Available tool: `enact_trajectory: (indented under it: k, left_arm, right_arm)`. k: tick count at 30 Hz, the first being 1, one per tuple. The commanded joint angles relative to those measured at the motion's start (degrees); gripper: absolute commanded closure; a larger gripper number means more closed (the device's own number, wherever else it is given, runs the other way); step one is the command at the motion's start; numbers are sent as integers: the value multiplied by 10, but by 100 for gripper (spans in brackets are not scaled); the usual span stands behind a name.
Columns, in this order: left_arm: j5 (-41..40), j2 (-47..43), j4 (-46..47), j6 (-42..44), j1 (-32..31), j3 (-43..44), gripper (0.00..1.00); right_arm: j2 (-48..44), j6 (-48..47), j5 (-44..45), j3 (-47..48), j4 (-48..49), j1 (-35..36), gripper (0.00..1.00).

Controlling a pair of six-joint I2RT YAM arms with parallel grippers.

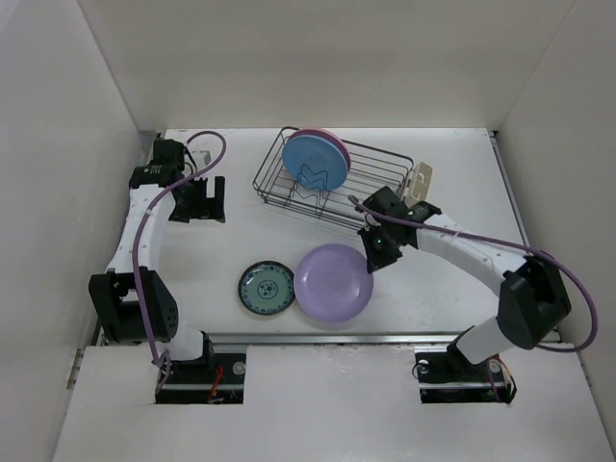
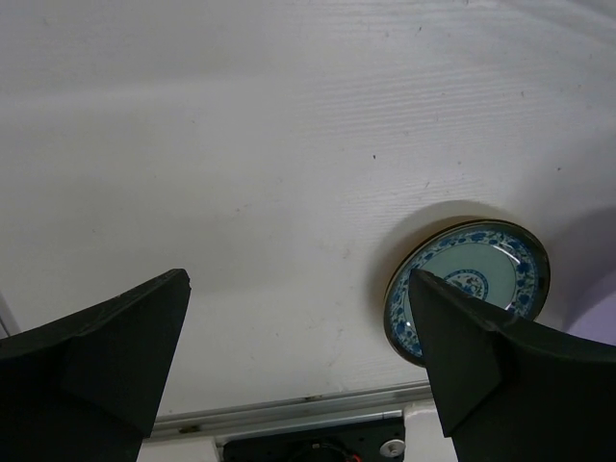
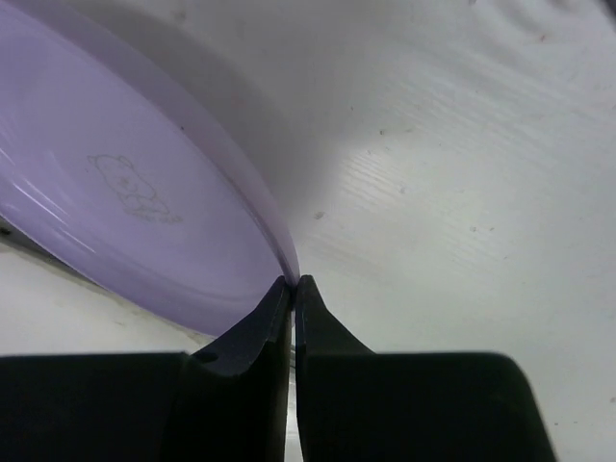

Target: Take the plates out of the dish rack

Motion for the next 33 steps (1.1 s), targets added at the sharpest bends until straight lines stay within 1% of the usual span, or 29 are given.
enact_trajectory:
  k: [1, 3, 5, 6, 8, 9, 11, 12, 13, 16, 18, 19, 20, 21, 22, 25, 27, 28, 29, 30, 33]
  left_arm:
    - [19, -31, 3, 3, 2, -4, 4]
    - [19, -31, 3, 3, 2, -4, 4]
    - [19, -36, 3, 3, 2, -4, 4]
    - [19, -42, 3, 3, 2, -4, 4]
    - [19, -42, 3, 3, 2, -4, 4]
    - [19, -42, 3, 3, 2, -4, 4]
    - [14, -42, 3, 3, 2, -4, 4]
    - [14, -42, 3, 3, 2, -4, 4]
    - [14, -42, 3, 3, 2, -4, 4]
    - [9, -37, -3, 3, 2, 2, 2]
    - [3, -37, -3, 9, 2, 2, 2]
    - [3, -31, -3, 9, 2, 2, 2]
    - [-2, -31, -3, 9, 2, 2, 2]
    - [-2, -31, -3, 9, 2, 2, 2]
    - [-2, -25, -3, 9, 2, 2, 2]
    - [-7, -11, -8, 14, 2, 16, 2]
    - [-7, 3, -20, 14, 2, 45, 2]
    - [-13, 3, -26, 14, 2, 46, 2]
    - [-13, 3, -26, 14, 2, 52, 2]
    - [-19, 3, -26, 21, 2, 60, 2]
    - [-32, 3, -26, 26, 2, 65, 2]
  right_arm:
    - [27, 45, 19, -10, 10, 7, 100]
    - [61, 45, 19, -10, 10, 7, 100]
    - [86, 51, 37, 5, 10, 7, 100]
    - [93, 51, 47, 11, 10, 7, 96]
    - [98, 57, 62, 25, 2, 7, 93]
    - [106, 57, 68, 30, 2, 7, 86]
    - [106, 49, 68, 43, -15, 7, 79]
    - [106, 44, 62, 63, -21, 7, 66]
    - [106, 43, 62, 76, -30, 7, 59]
    - [99, 28, 67, 145, -73, 12, 46]
    - [92, 15, 67, 189, -101, 13, 46]
    - [85, 15, 67, 234, -101, 13, 43]
    - [85, 6, 67, 255, -101, 13, 43]
    - [85, -3, 76, 276, -84, 13, 42]
    - [85, -3, 103, 313, -70, 13, 42]
    - [130, -16, 164, 367, -14, 13, 45]
    - [197, -22, 234, 469, -8, 6, 49]
    - [221, -22, 234, 470, -1, 6, 49]
    - [244, -22, 267, 516, 5, 1, 49]
    - [283, -28, 282, 534, 11, 1, 50]
    - [332, -41, 314, 577, 58, 1, 53]
